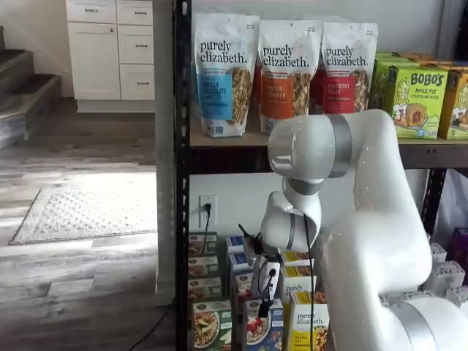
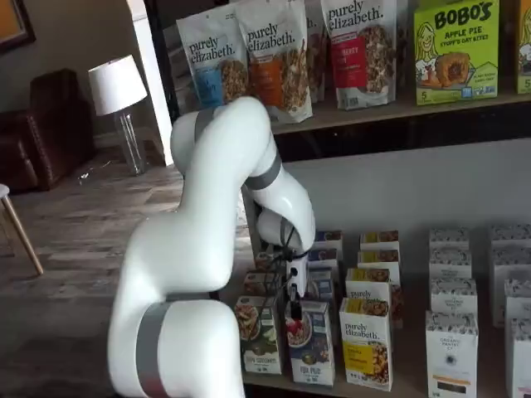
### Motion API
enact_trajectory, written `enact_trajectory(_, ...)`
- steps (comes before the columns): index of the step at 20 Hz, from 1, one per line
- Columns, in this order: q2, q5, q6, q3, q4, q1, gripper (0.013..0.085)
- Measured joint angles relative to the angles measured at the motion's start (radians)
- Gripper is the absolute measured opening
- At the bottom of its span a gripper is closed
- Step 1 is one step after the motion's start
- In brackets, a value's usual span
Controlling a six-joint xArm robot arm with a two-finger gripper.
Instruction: Pick up the blue and white box that is on the bottom shelf, the second box from the left
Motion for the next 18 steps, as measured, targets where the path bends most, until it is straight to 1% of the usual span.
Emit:
enact_trajectory(4, 0.034, 0.026, 0.015, -0.046, -0.016, -0.001, 0.085)
enact_trajectory(6, 0.047, 0.041, 0.035, -0.067, -0.037, -0.001, 0.085)
enact_trajectory(13, 0.084, 0.078, 0.136, -0.12, -0.151, 0.0, 0.085)
enact_trajectory(18, 0.106, 0.101, 0.185, -0.147, -0.21, -0.001, 0.085)
